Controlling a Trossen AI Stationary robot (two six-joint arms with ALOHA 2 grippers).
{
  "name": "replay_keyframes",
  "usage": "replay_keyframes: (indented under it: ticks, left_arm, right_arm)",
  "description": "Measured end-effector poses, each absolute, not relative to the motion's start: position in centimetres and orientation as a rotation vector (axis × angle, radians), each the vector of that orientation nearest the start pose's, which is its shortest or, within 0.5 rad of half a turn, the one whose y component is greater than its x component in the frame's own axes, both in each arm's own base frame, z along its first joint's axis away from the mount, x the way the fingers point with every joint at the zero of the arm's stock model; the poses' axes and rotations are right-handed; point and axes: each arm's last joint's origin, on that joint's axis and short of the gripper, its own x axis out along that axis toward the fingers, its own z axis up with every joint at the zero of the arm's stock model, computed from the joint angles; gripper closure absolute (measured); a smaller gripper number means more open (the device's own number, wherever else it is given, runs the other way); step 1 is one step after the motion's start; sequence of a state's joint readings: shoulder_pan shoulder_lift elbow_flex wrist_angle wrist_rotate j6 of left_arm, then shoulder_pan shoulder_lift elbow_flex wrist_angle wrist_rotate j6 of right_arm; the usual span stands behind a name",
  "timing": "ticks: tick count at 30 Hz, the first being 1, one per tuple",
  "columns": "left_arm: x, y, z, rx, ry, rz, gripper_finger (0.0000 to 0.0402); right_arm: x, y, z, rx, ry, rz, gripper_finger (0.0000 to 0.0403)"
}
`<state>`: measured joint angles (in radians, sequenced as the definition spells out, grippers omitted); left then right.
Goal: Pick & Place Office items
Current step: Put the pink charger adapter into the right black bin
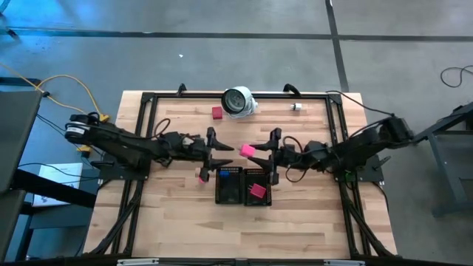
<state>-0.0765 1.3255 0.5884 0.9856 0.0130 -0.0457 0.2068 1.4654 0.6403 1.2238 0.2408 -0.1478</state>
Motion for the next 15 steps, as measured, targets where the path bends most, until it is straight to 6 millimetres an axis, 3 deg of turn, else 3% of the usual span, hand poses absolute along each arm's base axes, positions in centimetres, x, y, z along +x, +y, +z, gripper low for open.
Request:
replay_keyframes:
  ticks: [10,15]
  left_arm:
    - [27.7,-2.3,26.1,-0.047,-0.332,-0.138,0.0211]
    - [28.1,-2.2,25.5,-0.052,-0.345,-0.133,0.0211]
  right_arm:
    - [30.5,4.2,23.7,-0.026,-0.459,-0.05,0.0268]
    - [31.1,4.2,24.2,-0.028,-0.479,-0.031,0.0268]
